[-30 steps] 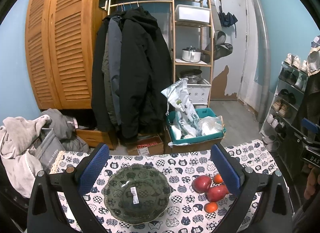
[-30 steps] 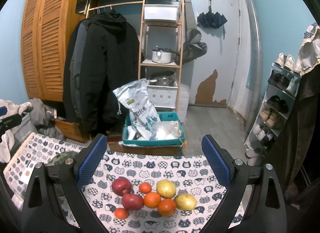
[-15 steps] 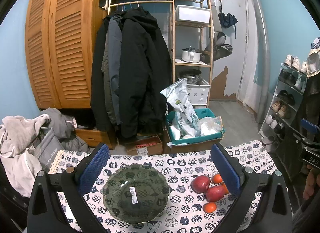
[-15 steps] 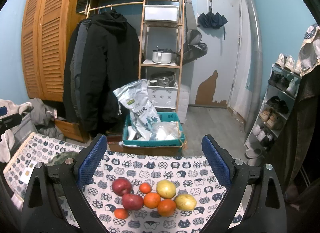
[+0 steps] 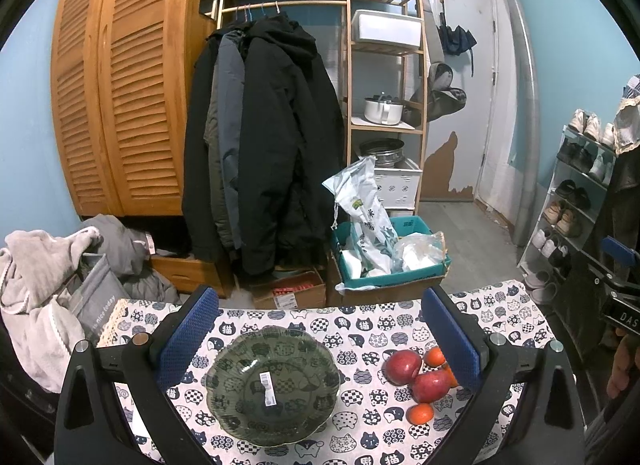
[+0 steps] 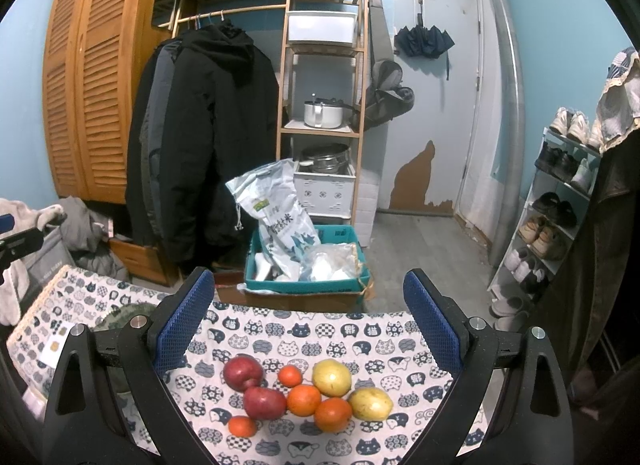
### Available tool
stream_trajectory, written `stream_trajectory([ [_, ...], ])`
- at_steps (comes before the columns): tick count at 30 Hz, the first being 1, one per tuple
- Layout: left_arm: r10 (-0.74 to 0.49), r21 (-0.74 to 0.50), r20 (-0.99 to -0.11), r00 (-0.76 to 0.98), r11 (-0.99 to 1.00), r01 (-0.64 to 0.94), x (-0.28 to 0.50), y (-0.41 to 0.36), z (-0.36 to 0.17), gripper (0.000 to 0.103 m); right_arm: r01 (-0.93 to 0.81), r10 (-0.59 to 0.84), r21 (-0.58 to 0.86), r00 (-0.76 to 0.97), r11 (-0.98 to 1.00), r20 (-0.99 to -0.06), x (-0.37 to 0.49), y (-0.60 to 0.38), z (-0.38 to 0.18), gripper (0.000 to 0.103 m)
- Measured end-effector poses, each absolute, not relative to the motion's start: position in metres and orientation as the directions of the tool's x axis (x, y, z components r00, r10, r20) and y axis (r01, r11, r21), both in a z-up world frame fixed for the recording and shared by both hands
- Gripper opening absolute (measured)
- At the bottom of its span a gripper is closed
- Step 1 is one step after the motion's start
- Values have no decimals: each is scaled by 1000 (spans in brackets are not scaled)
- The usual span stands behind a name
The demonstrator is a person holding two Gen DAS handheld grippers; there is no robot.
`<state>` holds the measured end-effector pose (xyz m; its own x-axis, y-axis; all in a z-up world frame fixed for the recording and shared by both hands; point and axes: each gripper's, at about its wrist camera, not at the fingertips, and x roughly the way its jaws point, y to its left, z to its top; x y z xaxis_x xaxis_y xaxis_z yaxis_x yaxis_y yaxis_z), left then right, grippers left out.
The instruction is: Organize fruits
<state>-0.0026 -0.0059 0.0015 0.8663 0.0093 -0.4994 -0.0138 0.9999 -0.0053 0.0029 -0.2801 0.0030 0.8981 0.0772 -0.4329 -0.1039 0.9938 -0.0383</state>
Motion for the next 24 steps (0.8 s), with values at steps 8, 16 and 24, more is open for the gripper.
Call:
stream_trajectory([
  [8,9,-6,-501,866,1000,-13,-2,-5,2,102,-104,76,-39,898,994,-433,3,-281,6,94],
  [16,7,-7,-500,866,1000,-13,-3,-6,2,102,-104,77,-38,898,994,-433,2,-280,3,94],
  [24,8,-8,-501,866,1000,-14,-3,-6,2,102,-103,76,-40,898,994,-432,3,-280,4,94],
])
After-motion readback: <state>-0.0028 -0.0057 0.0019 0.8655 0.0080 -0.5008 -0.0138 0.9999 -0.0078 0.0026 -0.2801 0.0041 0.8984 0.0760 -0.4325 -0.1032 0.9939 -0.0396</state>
